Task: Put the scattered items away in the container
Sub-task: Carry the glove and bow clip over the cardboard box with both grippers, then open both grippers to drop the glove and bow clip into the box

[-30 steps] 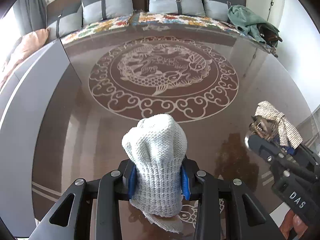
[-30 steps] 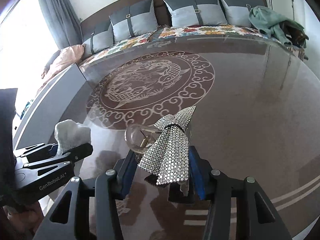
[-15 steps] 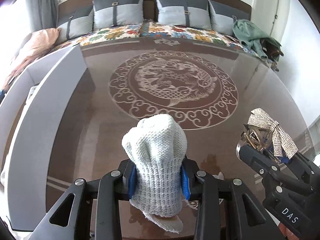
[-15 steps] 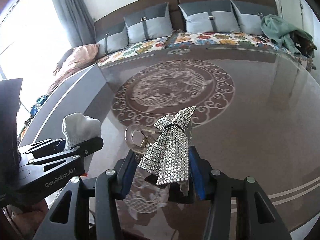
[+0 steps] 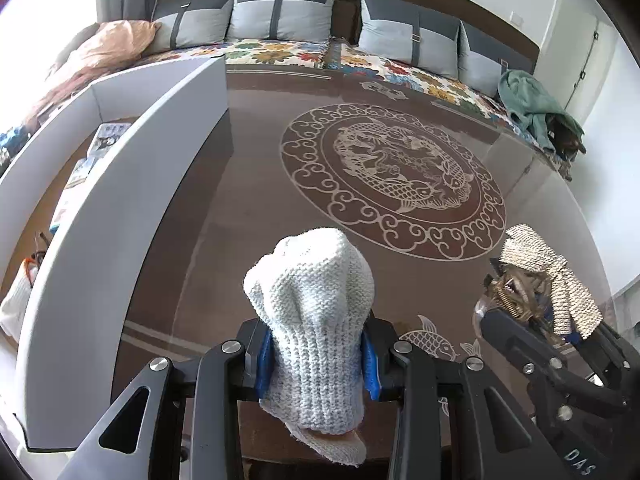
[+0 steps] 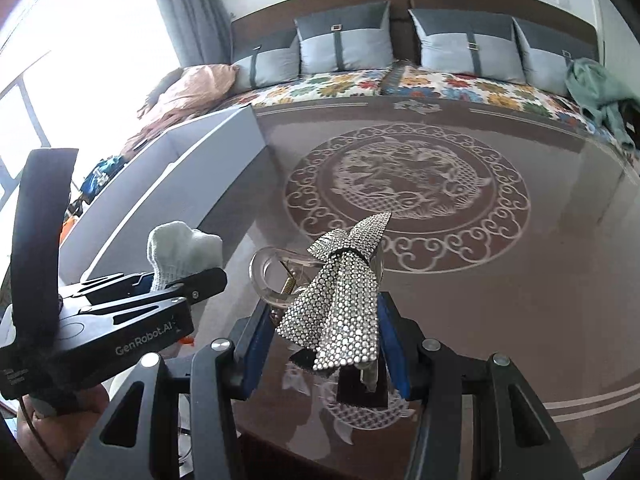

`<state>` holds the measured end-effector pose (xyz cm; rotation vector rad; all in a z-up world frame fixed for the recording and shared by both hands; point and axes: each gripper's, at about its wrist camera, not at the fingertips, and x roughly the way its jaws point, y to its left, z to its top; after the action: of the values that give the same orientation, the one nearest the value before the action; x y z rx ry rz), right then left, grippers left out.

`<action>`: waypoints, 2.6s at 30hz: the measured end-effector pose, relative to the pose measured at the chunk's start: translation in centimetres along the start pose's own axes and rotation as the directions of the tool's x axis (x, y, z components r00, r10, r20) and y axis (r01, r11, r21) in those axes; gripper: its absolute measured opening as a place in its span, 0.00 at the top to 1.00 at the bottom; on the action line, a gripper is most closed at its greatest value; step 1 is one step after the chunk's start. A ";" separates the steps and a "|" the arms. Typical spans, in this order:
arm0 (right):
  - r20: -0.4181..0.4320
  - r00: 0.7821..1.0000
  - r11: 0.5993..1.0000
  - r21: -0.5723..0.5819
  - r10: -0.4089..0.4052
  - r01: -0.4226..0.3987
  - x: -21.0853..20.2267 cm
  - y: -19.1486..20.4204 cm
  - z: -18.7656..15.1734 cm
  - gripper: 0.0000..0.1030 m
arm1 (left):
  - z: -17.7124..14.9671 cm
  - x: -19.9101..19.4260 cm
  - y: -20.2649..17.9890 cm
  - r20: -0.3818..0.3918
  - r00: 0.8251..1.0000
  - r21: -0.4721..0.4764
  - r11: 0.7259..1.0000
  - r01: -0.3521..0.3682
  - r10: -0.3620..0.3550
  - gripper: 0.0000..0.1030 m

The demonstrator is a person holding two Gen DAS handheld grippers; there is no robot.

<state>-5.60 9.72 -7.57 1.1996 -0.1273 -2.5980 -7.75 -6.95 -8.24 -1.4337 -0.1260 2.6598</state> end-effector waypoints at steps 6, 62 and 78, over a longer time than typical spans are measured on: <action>-0.040 0.999 0.999 -0.035 0.007 -0.008 1.3 1.7 -0.6 0.52 | -0.5 -0.7 1.3 -0.010 0.999 -0.037 0.999 0.033 -0.034 0.66; -0.227 0.961 0.876 -0.417 0.158 -0.242 3.7 30.1 13.1 0.39 | 4.2 -21.8 25.0 0.071 0.874 -0.469 0.789 -0.396 0.481 0.01; -0.190 0.972 0.851 -0.480 0.135 -0.212 2.2 31.1 13.4 0.39 | 3.9 -23.0 25.0 0.017 0.856 -0.529 0.731 -0.430 0.516 0.00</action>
<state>-10.49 -21.19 5.57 1.1169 0.4239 -2.1760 -0.08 -35.03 9.71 -1.5426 -0.6020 3.3601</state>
